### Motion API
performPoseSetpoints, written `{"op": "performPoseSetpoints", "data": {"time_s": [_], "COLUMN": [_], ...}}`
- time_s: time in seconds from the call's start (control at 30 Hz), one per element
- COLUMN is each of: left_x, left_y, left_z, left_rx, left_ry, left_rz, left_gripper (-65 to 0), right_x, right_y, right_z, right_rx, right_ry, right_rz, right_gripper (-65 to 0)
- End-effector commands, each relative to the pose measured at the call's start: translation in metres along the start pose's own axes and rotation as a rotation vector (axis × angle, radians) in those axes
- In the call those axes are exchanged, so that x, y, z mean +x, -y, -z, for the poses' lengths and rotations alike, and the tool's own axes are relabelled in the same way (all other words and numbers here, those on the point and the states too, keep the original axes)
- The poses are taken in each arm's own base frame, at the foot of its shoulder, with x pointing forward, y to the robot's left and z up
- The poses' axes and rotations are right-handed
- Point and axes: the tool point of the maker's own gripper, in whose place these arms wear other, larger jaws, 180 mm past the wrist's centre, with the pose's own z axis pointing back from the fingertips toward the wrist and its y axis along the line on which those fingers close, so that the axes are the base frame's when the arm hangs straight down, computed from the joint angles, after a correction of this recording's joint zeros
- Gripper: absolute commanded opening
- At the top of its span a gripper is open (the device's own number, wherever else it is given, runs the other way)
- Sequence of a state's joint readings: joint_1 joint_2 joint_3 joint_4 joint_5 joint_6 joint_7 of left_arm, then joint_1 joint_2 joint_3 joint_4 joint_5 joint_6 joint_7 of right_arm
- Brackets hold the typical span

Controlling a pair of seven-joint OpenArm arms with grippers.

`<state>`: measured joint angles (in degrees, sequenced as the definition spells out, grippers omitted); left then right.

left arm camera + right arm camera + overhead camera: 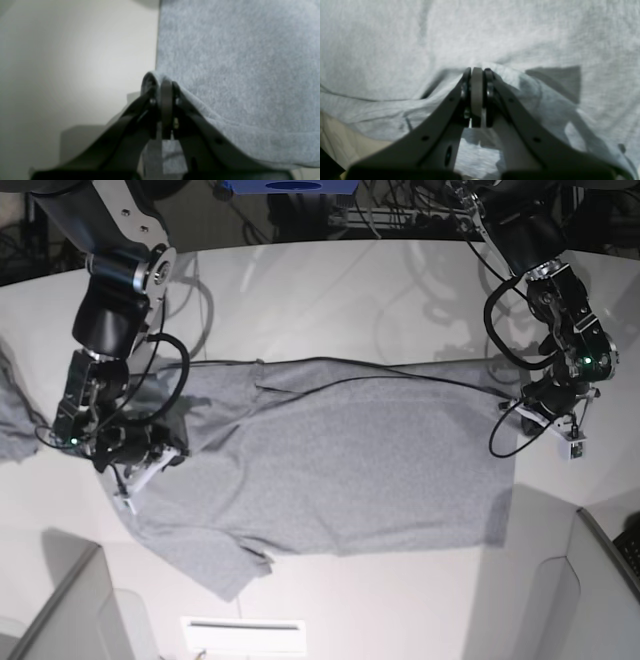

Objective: Fold the T-shirt properly
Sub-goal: 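Lift the shoulder edges and pull them toward the robot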

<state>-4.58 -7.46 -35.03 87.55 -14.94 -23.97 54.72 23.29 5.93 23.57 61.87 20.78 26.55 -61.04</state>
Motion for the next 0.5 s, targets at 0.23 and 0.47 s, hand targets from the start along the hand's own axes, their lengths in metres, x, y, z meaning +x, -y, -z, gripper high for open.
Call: {"op": "performPoseSetpoints", "data": {"time_s": [0.23, 0.47], "left_x": [0.014, 0.039], "left_y": [-0.006, -0.027], "left_z": [-0.005, -0.048], "left_rx": [0.012, 0.097], "left_ry": [0.041, 0.183], "left_rz": [0.005, -0.013], "left_gripper": [-63.4, -16.0], "right_x": [0.027, 0.029], "right_y": [0.015, 0.046], "right_z": [-0.023, -0.087], "right_rx": [-0.017, -0.157], "right_ry": [0.111, 0.333], "right_rz": [0.035, 0.049], "right_gripper": [-45.6, -38.9]}}
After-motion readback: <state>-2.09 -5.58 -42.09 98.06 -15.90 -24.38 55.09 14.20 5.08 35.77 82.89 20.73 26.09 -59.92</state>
